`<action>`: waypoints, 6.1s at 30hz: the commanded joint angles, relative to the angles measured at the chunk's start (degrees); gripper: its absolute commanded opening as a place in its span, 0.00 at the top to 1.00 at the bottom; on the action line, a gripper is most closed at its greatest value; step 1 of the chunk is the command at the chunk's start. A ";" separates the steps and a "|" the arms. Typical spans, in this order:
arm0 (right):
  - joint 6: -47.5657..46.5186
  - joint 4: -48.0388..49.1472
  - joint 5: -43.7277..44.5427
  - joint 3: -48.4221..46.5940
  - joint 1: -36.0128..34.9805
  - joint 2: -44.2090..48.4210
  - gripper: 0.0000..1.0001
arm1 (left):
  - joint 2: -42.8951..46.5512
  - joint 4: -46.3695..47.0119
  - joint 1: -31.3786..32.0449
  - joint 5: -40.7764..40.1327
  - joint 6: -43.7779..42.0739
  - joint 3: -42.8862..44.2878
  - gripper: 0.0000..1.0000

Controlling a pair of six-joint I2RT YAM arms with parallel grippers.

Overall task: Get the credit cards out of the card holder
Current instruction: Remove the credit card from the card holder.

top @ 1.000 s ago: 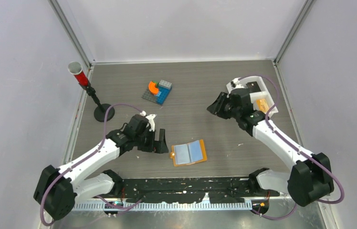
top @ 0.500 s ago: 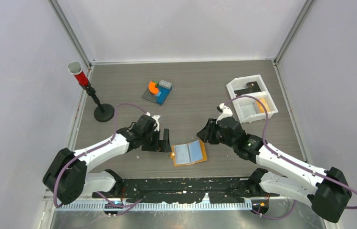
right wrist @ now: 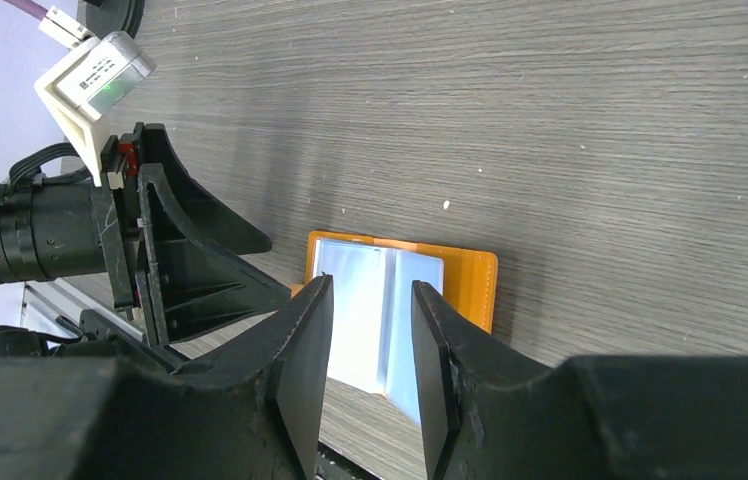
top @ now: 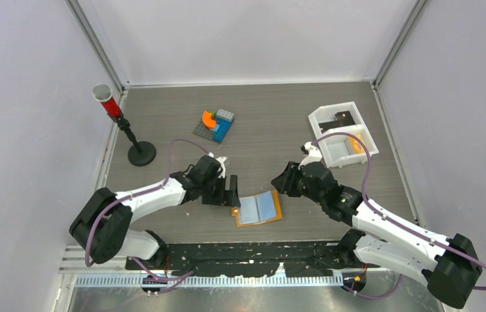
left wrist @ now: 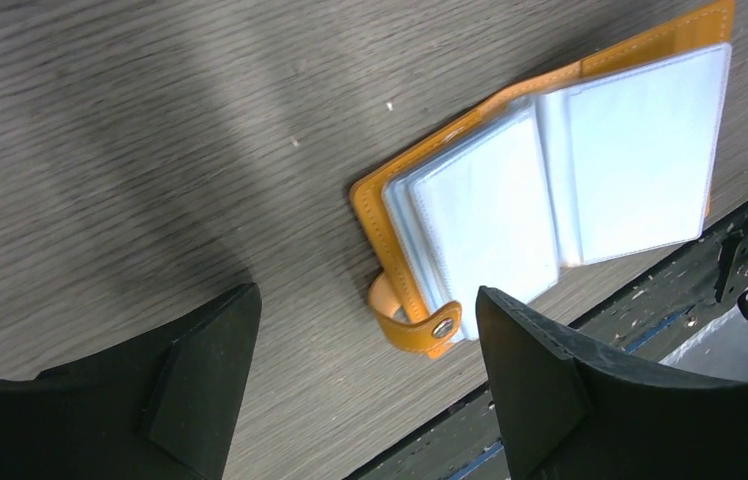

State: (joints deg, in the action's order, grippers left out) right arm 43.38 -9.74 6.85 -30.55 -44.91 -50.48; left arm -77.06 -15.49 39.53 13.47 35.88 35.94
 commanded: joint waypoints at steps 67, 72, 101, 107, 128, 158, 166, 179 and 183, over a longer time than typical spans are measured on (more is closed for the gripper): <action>0.94 5.44 6.21 -3.47 -14.44 -23.17 0.49 | 9.33 1.83 3.19 8.37 3.52 -1.43 1.00; 0.75 1.67 9.76 -3.64 -14.47 -21.68 0.50 | 8.72 1.07 3.19 8.13 2.86 -1.14 1.00; -0.91 -6.63 9.85 -0.16 -8.14 -7.63 0.45 | 3.41 -10.55 3.19 -0.68 -3.31 5.00 1.00; -1.92 -2.72 2.50 -0.85 -7.06 -6.95 0.51 | 5.33 -12.25 3.10 -5.18 -0.97 6.64 0.80; -1.15 19.64 -15.30 7.38 1.18 -17.27 0.70 | -2.63 14.59 6.26 4.42 7.73 5.00 0.60; 1.73 24.32 -13.97 15.19 1.50 -19.50 0.76 | -13.29 24.56 6.34 3.44 14.29 0.05 0.66; 1.55 23.59 -13.25 15.58 1.54 -18.44 0.76 | -13.08 22.76 6.53 3.18 15.13 1.04 0.67; 1.82 23.84 -13.43 15.33 1.52 -18.96 0.81 | -13.60 26.01 6.63 6.07 16.15 1.06 0.74; 1.88 24.16 -13.62 15.57 1.51 -19.21 0.88 | -12.96 27.29 6.61 6.51 16.30 0.58 0.77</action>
State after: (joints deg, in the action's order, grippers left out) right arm 45.30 15.07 -7.79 -15.73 -43.38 -69.71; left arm -90.76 9.26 45.78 18.63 52.16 36.42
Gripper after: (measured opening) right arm 0.141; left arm 0.244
